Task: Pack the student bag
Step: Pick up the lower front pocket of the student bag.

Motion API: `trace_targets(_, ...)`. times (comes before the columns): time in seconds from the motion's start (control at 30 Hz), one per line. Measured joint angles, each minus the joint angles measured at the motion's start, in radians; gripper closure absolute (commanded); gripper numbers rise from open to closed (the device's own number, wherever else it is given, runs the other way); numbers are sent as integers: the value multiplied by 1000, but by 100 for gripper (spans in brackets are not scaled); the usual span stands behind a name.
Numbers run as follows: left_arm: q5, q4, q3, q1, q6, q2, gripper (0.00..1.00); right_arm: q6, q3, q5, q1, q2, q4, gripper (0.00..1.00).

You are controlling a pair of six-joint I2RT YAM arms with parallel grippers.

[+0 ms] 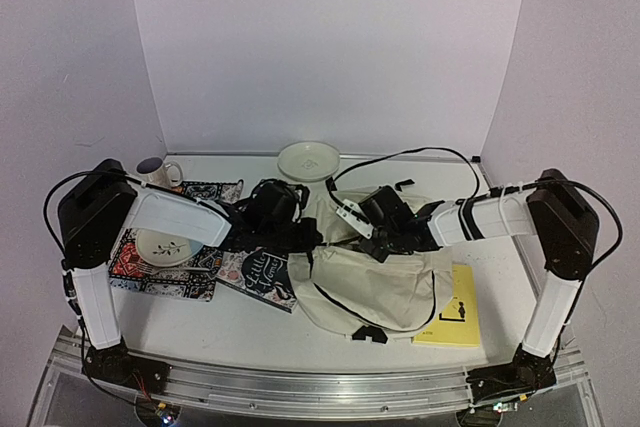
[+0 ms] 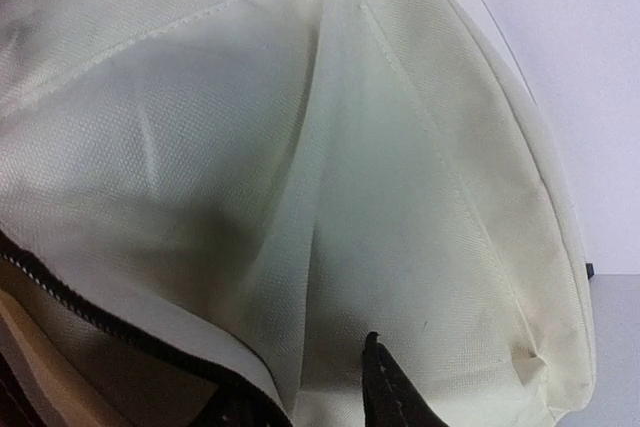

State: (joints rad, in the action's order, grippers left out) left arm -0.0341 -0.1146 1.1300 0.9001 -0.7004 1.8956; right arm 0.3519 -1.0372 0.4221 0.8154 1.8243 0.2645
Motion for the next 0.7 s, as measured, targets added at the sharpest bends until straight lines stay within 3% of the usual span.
trace_targets(0.1,-1,-3,0,0,5,-4,100,10,4,13,3,-27,4,98)
trace_targets(0.27,-12,-16,0,0,21,-11,98,29,19,38,10,-77,13,100)
trace_targets(0.7,-24,16,20,-1,70,-98,54,130,52,142,-48,-333,-90,100)
